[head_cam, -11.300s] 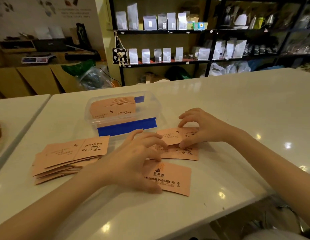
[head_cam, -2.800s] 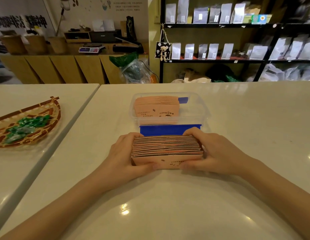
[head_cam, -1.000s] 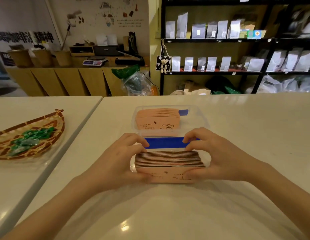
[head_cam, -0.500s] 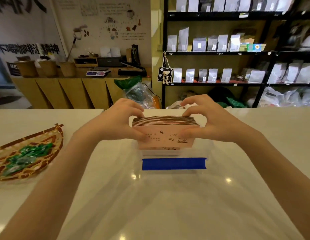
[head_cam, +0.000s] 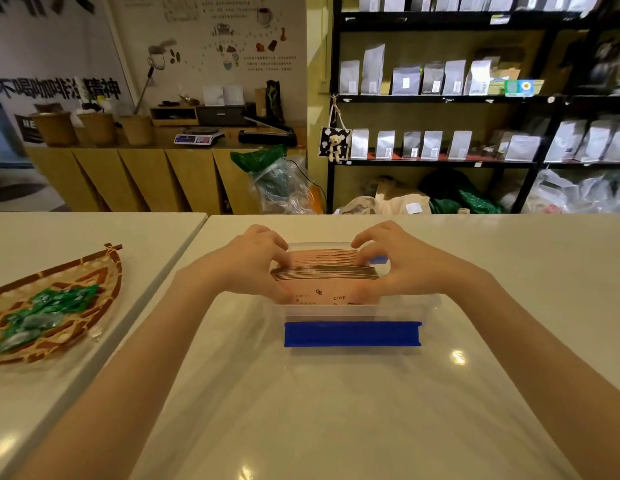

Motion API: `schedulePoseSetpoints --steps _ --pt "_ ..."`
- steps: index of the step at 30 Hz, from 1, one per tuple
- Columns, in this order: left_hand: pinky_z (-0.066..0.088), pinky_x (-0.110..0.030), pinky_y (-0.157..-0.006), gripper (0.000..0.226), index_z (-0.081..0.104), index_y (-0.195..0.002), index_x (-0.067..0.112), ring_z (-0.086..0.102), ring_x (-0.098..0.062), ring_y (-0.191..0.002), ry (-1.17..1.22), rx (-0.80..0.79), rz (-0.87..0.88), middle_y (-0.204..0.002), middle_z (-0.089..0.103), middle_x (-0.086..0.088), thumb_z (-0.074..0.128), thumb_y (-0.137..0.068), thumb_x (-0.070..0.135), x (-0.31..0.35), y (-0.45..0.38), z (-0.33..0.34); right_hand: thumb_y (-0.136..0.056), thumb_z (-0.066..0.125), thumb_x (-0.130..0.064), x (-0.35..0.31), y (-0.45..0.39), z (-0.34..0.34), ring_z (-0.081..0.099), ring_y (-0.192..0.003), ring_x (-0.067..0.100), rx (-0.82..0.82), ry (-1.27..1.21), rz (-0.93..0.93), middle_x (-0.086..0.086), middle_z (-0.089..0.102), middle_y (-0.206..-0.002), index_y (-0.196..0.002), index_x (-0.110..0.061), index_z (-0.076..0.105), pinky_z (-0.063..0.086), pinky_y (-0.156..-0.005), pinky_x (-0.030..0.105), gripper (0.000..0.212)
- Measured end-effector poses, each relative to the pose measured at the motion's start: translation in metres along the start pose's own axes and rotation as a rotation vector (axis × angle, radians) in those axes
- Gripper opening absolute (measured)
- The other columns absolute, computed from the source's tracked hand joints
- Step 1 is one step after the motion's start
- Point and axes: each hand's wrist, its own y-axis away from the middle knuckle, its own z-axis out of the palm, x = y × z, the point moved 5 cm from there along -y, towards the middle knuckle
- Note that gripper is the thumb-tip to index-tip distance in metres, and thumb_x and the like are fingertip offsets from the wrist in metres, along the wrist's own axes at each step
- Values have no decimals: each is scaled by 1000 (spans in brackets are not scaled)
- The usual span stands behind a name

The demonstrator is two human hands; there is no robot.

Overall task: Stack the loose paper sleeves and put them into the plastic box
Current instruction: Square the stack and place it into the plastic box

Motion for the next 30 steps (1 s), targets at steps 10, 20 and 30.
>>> schedulePoseSetpoints --steps 10,20,30 --pt "23 -42 -107 42 62 -110 22 19 -22 -131 -120 -20 -4 -140 39 0 64 -74 44 5 -5 7 -75 62 -47 0 -3 9 25 -127 16 -60 93 34 -1 41 -138 -109 -20 61 24 -105 36 43" --pt "22 -43 -106 43 61 -113 26 22 -20 -129 -29 -6 -4 -137 42 2 68 -72 40 4 2 -4 -71 65 -49 3 -2 7 24 -127 15 -57 -5 62 -2 40 -137 -107 -23 61 23 -105 36 44" --pt "22 -42 -107 43 60 -110 28 24 -19 -129 -13 44 3 -136 43 4 70 -70 40 4 5 -9 -70 67 -47 0 2 -3 25 -125 14 -12 -15 59 -4 42 -136 -107 -26 63 22 -106 38 43"
